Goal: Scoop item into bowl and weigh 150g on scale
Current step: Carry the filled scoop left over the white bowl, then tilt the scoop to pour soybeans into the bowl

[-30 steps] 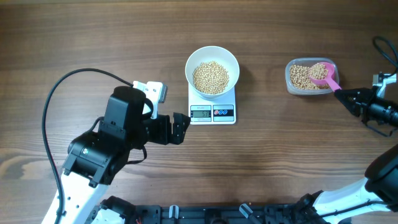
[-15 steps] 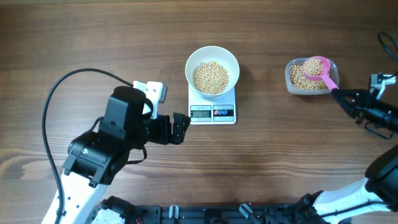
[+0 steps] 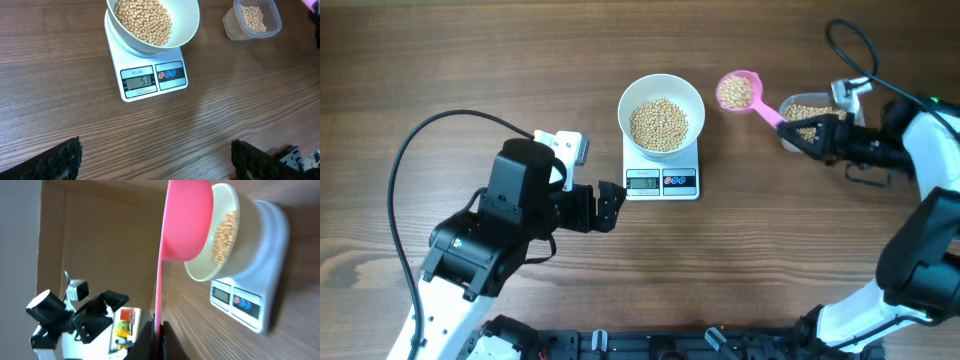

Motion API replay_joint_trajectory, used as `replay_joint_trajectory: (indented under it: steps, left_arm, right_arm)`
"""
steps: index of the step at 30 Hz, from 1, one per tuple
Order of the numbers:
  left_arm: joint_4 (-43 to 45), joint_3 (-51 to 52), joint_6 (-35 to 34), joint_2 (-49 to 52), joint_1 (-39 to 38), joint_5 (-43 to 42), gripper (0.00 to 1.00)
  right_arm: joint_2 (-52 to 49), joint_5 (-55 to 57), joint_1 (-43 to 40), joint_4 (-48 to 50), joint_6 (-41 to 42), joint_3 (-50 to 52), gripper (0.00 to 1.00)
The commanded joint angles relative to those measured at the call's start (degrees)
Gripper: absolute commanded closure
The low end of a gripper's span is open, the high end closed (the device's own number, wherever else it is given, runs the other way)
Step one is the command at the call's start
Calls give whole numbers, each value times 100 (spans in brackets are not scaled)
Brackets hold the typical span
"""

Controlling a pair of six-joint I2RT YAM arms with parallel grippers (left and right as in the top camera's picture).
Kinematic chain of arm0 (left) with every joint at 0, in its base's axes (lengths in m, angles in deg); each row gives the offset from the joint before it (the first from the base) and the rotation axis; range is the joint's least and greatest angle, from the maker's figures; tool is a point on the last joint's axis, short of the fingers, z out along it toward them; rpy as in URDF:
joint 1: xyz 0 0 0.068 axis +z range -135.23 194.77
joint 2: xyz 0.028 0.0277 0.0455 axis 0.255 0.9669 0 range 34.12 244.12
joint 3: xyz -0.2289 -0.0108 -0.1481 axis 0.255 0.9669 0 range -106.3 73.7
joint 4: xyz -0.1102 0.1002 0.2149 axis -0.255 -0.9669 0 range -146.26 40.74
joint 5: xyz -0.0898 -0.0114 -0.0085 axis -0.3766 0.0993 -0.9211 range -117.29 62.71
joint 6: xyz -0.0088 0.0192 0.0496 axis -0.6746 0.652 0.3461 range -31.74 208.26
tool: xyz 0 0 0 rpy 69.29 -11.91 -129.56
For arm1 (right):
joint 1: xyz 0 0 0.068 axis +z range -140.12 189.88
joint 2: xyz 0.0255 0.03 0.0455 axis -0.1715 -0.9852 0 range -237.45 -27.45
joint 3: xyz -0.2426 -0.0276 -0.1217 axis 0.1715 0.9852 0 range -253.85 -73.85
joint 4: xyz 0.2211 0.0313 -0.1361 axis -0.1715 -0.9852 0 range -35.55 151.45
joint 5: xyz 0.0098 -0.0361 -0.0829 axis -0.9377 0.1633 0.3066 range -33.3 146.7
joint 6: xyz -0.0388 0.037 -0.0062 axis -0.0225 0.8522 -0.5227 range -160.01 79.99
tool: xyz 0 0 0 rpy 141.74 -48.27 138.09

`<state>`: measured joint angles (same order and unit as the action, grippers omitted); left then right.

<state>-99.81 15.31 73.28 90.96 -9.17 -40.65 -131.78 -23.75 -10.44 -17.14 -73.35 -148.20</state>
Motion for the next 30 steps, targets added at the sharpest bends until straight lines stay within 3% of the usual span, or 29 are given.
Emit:
replay_joint_trajectory:
  steps: [1, 4, 7, 8, 11, 13, 17, 30]
  left_arm:
    - [-2, 28, -50, 17, -33, -50, 0]
    - [-2, 28, -50, 17, -33, -50, 0]
    - [-2, 28, -50, 17, -33, -50, 0]
    - [-2, 28, -50, 17, -33, -50, 0]
    - [-2, 28, -50, 17, -33, -50, 0]
    - [-2, 28, -50, 17, -33, -50, 0]
    - [-2, 28, -50, 17, -33, -50, 0]
    - [-2, 28, -48, 17, -33, -50, 0]
  right_arm:
    - [192, -544, 472, 481, 525, -173, 96]
    - [201, 251, 905, 1541, 1954, -173, 95]
    - [389, 894, 1338, 2400, 2870, -173, 96]
    - [647, 1635, 1635, 2852, 3346, -173, 95]
    - [1029, 2492, 2046, 3300, 3418, -173, 96]
    - [1467, 3842, 2490, 3580, 3480, -173, 96]
    - [1762, 5440, 3136, 3698, 3005, -173, 96]
    - [1755, 6754, 3932, 4072, 1912, -173, 96]
